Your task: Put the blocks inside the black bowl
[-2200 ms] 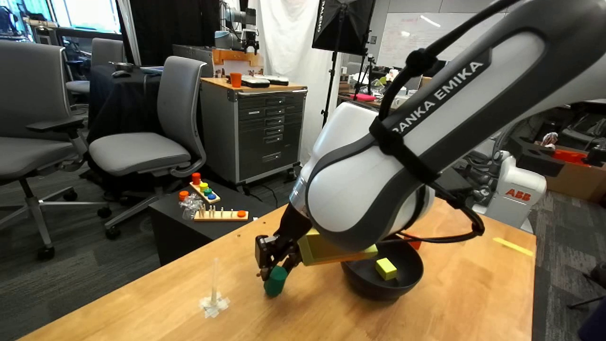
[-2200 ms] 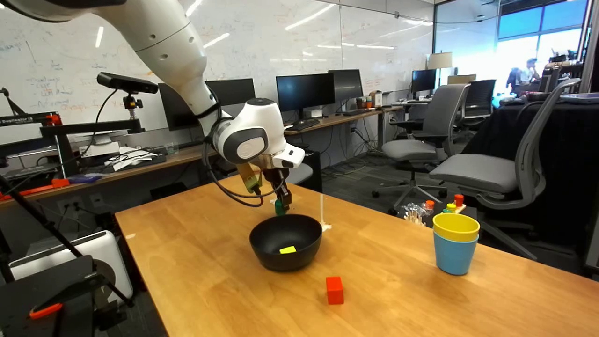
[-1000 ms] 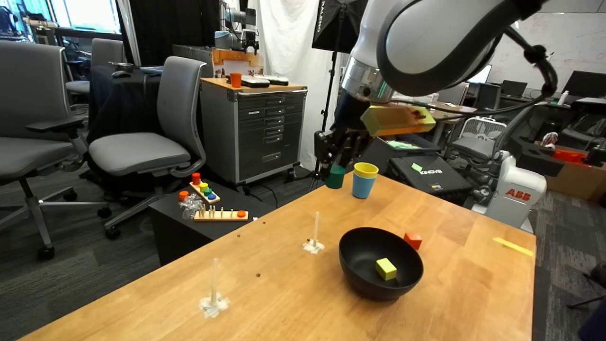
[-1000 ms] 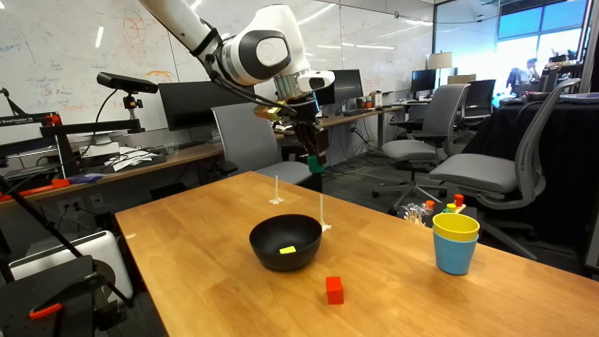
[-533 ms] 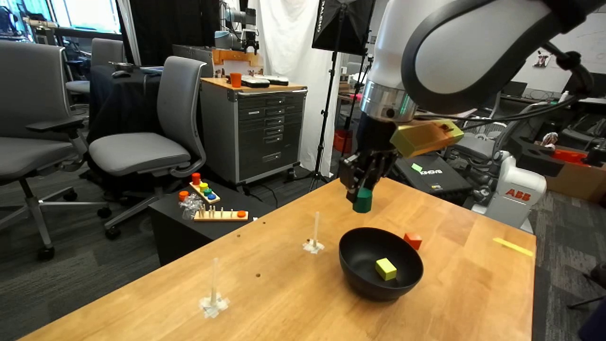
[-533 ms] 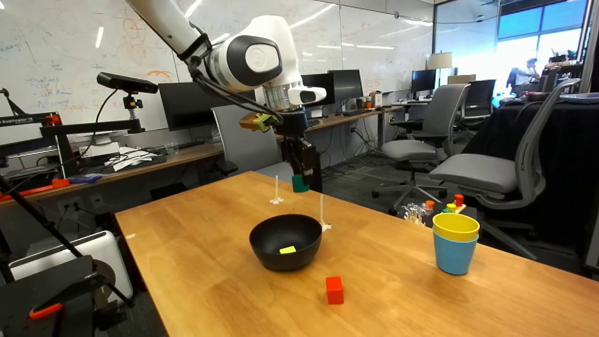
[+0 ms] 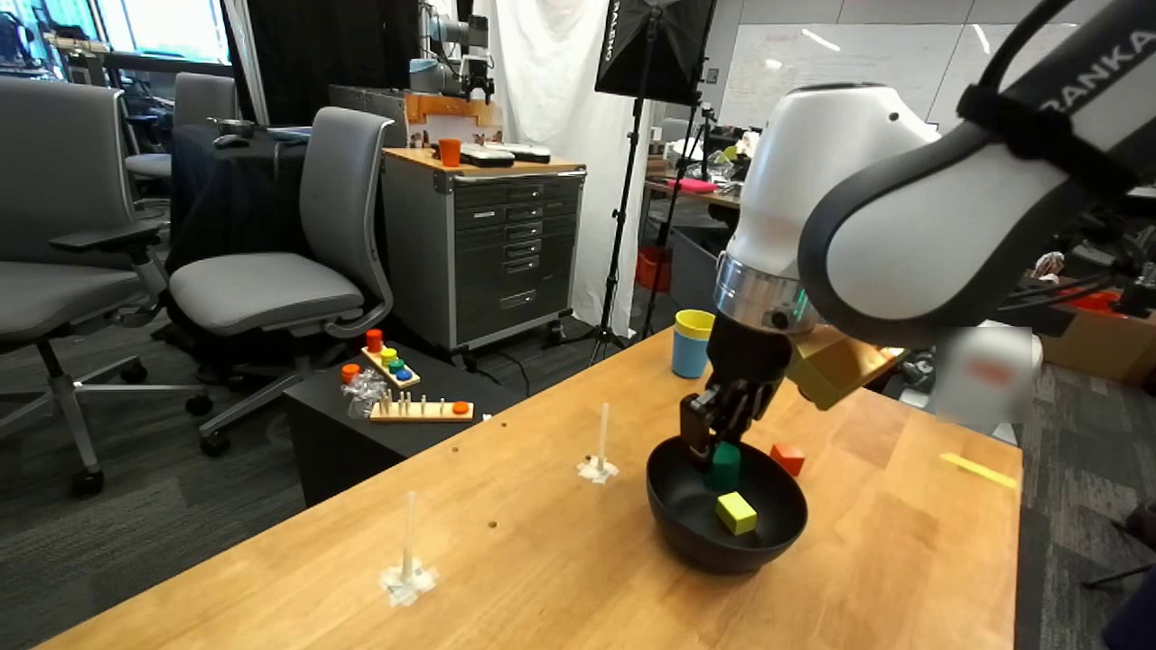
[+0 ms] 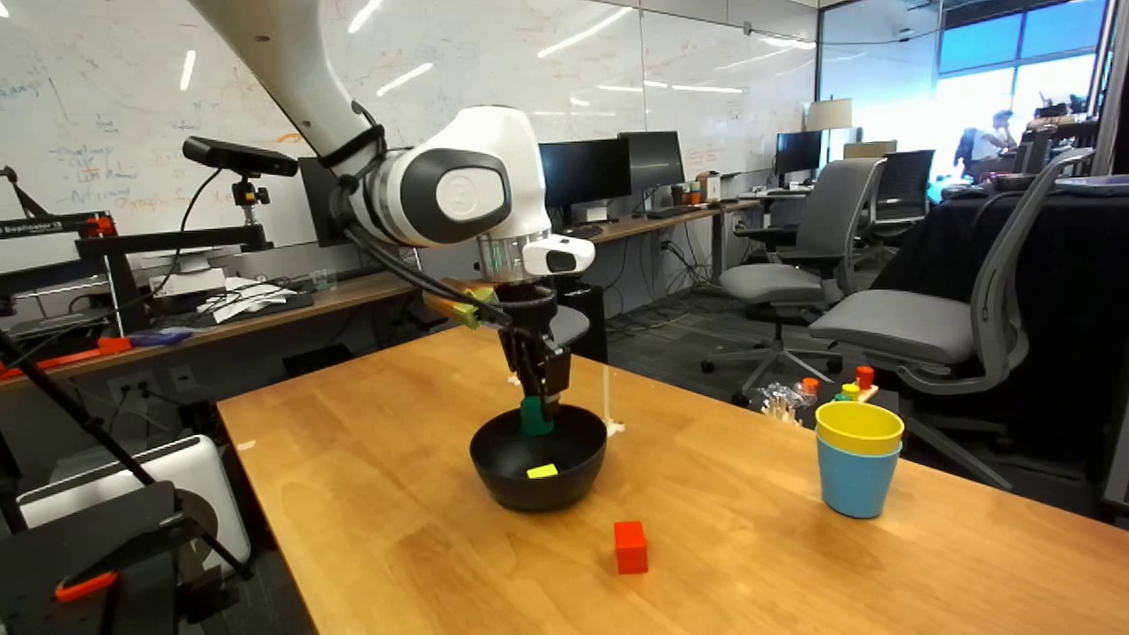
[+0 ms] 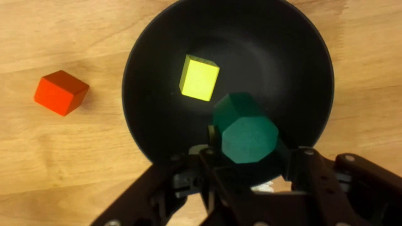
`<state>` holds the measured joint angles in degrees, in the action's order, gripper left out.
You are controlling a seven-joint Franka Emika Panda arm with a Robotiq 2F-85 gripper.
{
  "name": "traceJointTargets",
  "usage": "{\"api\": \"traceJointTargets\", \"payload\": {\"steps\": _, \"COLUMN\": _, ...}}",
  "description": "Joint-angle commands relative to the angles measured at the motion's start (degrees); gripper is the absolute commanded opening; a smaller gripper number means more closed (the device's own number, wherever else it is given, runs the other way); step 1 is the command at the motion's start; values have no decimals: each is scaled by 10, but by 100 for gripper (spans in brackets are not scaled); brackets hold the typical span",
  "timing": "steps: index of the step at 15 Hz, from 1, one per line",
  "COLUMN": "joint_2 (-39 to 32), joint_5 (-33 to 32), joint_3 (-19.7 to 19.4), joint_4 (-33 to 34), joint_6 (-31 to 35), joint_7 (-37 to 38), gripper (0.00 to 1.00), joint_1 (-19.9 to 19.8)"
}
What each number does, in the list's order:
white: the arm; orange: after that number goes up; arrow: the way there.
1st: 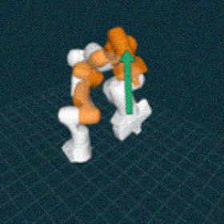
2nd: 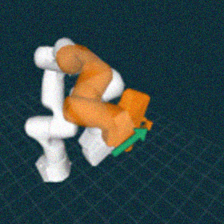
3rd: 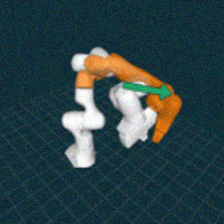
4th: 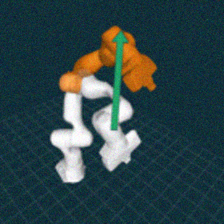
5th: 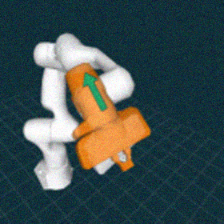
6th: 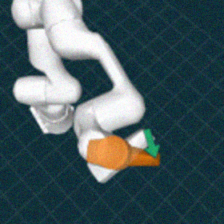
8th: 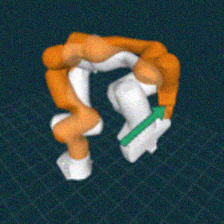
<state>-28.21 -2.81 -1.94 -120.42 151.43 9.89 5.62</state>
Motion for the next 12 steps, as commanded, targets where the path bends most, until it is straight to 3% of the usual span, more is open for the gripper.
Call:
{"api": "traceJointTargets", "payload": {"steps": 1, "joint_2": -22, "joint_5": 31, "joint_3": 23, "joint_4": -22, "joint_6": 58, "joint_7": -26, "gripper": 19, "joint_1": -25}}
{"api": "traceJointTargets", "payload": {"steps": 9, "joint_2": -66, "joint_5": 65, "joint_3": 51, "joint_4": -28, "joint_6": 94, "joint_7": -40, "gripper": 19, "joint_1": -36}}
{"api": "traceJointTargets", "payload": {"steps": 10, "joint_2": -65, "joint_5": 65, "joint_3": 52, "joint_4": -28, "joint_6": 95, "joint_7": -41, "gripper": 53, "joint_1": -36}}
{"api": "traceJointTargets", "payload": {"steps": 11, "joint_2": -64, "joint_5": 66, "joint_3": 55, "joint_4": -28, "joint_6": 93, "joint_7": -42, "gripper": 70, "joint_1": -37}}
{"api": "traceJointTargets", "payload": {"steps": 12, "joint_2": -62, "joint_5": 68, "joint_3": 57, "joint_4": -28, "joint_6": 95, "joint_7": -41, "gripper": 76, "joint_1": -38}}
